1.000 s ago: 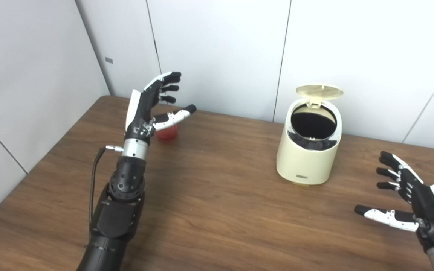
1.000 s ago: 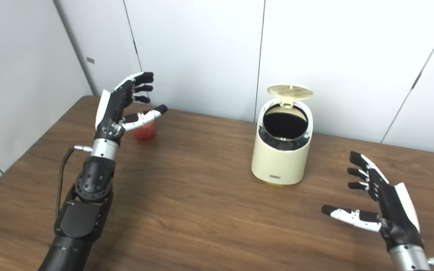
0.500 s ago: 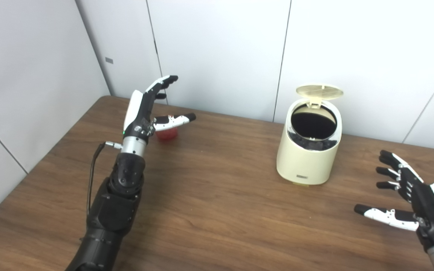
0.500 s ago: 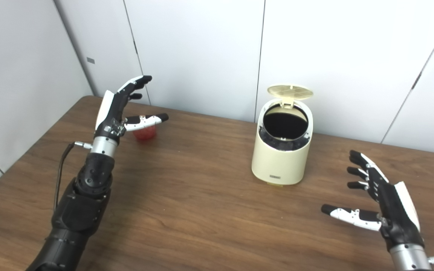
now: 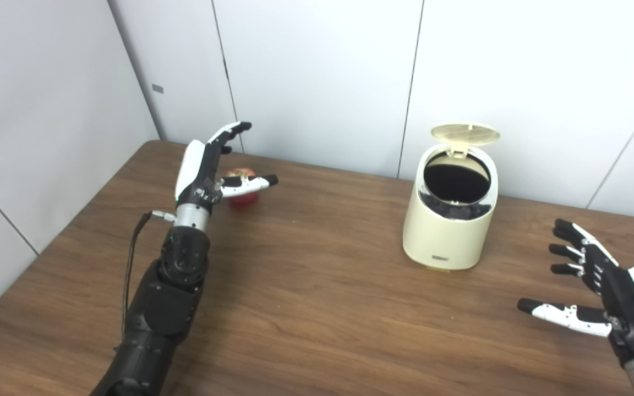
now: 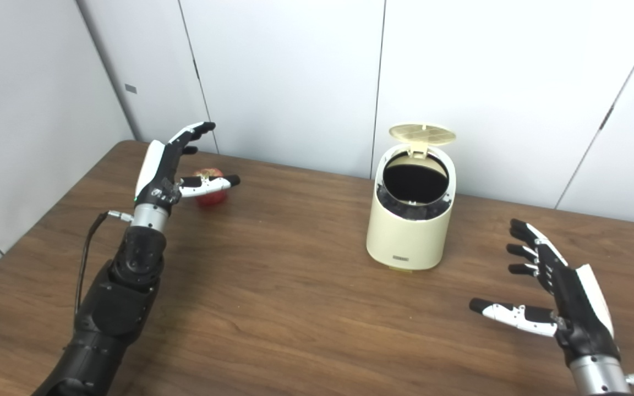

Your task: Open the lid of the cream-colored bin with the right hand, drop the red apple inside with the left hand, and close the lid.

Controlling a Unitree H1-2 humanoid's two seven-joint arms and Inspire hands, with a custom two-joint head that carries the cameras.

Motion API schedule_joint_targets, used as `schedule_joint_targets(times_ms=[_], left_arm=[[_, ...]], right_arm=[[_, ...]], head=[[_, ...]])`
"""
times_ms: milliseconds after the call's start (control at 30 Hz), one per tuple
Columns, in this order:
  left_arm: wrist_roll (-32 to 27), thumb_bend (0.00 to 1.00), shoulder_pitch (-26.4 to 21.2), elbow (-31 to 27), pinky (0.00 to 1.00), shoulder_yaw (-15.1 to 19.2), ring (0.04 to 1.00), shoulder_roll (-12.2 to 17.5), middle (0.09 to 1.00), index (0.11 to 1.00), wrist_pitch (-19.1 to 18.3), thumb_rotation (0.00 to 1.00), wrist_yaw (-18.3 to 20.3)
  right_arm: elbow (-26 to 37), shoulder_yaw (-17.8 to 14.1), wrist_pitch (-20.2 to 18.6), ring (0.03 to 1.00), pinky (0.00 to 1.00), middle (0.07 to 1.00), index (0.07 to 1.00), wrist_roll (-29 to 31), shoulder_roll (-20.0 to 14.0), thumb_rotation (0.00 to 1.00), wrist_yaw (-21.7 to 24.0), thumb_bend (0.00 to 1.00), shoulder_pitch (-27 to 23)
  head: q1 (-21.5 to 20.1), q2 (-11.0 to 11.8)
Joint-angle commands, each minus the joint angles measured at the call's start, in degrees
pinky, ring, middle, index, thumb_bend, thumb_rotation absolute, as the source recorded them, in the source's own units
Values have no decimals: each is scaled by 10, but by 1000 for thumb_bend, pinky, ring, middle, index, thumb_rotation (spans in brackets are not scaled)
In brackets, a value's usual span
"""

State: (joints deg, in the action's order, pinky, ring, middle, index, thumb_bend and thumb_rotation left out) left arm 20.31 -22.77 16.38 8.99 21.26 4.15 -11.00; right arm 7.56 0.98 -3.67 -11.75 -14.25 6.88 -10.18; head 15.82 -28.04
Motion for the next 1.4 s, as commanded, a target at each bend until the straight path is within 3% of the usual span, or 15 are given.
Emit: schedule_joint_targets(times_ms=[0, 233, 567, 900, 967, 1200, 1367], left_arm=[[12, 904, -28, -4, 757, 0, 867, 17, 867, 843, -1, 172, -20], [29, 897, -28, 17, 772, -5, 912, 19, 888, 847, -15, 196, -41], [30, 918, -29, 53, 796, -9, 948, 24, 913, 851, 0, 213, -65], [33, 937, -31, 78, 810, -18, 949, 19, 914, 855, -4, 246, -84], [30, 936, -32, 85, 799, -20, 945, 18, 915, 854, -2, 253, -85], [27, 918, -30, 79, 683, -26, 873, 11, 904, 861, -49, 251, -75], [29, 905, -33, 105, 642, -33, 829, 12, 864, 857, -31, 219, -91]], right_arm=[[22, -7, 13, 829, 707, 887, 886, 6, -11, 0, -1, 700, -15], [32, -8, 1, 835, 721, 892, 892, 8, -13, 0, 4, 685, -12], [27, -8, 16, 833, 731, 889, 885, 14, -18, 0, 6, 687, -8], [35, -7, 4, 822, 717, 881, 890, 13, -25, 0, 6, 681, -4], [37, -7, 2, 819, 711, 881, 892, 13, -25, 0, 6, 679, -3], [34, -7, 10, 804, 706, 878, 887, 17, -25, 0, 4, 679, -1], [36, -7, 8, 800, 685, 873, 889, 13, -25, 0, 2, 673, -1]], head=[[0, -1], [1, -3], [0, -5], [2, -8], [2, -8], [0, -8], [-1, -9]])
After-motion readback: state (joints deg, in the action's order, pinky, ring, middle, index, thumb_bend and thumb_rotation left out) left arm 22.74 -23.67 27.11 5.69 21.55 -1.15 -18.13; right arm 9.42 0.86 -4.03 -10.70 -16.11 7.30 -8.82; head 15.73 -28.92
